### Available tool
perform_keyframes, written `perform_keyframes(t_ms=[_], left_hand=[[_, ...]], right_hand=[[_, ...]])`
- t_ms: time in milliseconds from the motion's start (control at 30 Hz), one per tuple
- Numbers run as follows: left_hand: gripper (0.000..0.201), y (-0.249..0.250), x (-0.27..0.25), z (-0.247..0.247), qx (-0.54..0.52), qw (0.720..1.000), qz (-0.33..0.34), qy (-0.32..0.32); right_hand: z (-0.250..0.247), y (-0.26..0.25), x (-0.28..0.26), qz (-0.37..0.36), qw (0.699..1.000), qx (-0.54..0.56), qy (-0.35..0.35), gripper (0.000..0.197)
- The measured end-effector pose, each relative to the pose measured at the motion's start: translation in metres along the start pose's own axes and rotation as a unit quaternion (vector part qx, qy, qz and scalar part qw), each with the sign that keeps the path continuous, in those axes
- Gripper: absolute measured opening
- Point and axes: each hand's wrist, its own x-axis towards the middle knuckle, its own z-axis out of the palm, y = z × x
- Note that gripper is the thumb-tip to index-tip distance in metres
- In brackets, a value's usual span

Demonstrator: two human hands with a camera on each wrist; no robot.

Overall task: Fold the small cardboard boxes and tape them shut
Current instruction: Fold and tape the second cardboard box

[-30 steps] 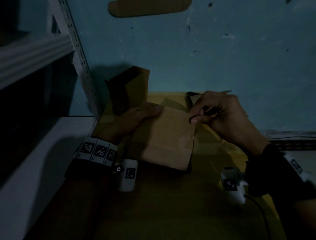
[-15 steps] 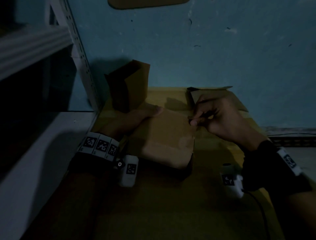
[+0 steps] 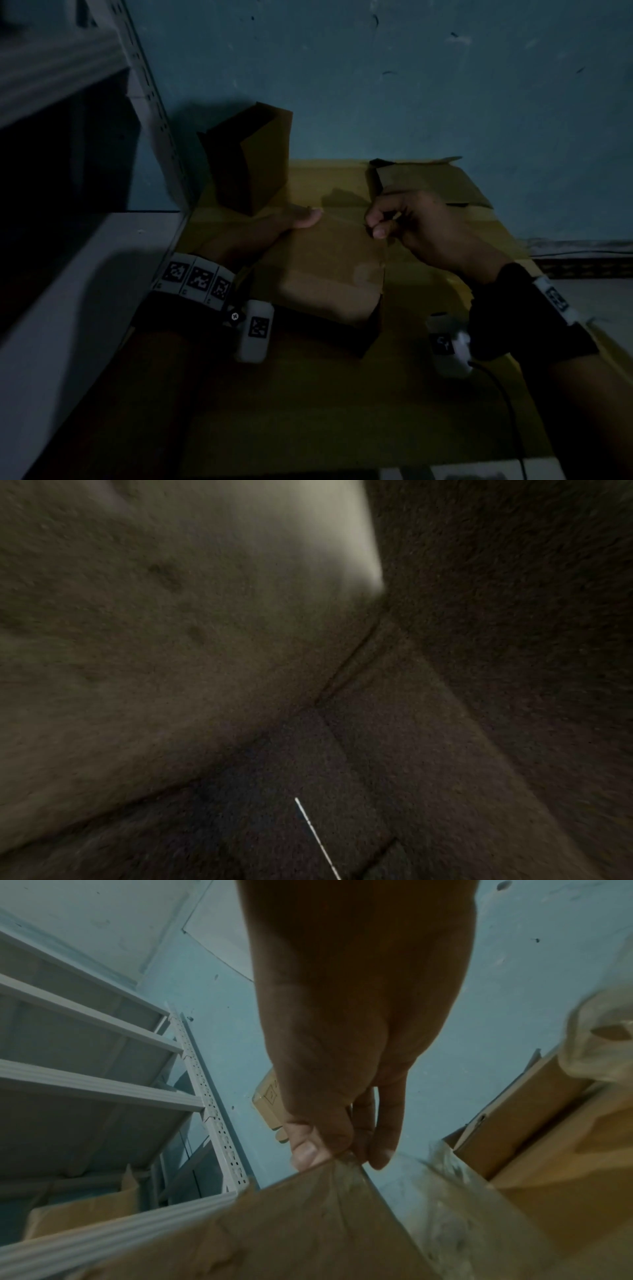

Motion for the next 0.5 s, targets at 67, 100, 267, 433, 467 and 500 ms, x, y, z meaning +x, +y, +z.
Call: perform_keyframes(t_ms=[67,100,267,433,467,500], left_hand=[[0.034,0.0006,-0.0009,0.0002,0.004,1.0,-0.004,-0.01],[0.035,0.0011,-0.0013,0.0005,0.008,1.0,-0.004,-0.008],[0.029,0.0006,-0.0021,0.0003,0.013,1.0,0.003,0.02],[0.03,-0.0002,-0.0014,0.0023,0.004,1.0,0.013,0.015],[0.026,-0.0001,-0.0019,0.0028,0.004,1.0,0.015,0.017],[0.025,0.0004,-0.0013,0.0033,0.004,1.0,0.015,0.017]], right_hand=[[0.0027,0.0018,0.0009,-0.009,1.0,-0.011,-0.006,0.028],[0.0037,0.0032,0.0013,-0.009,1.0,-0.013,-0.011,0.032],[0.0071,0.0068,0.0011,-0.028,0.998,-0.042,-0.04,0.02],[0.0037,0.0086,0.0002,-0.014,0.998,-0.026,-0.063,0.022],[0.0028,0.0085,-0.0004,-0.008,0.997,-0.019,-0.068,0.026],[0.0013,0.0075,-0.0008,-0.003,0.997,-0.013,-0.07,0.031]])
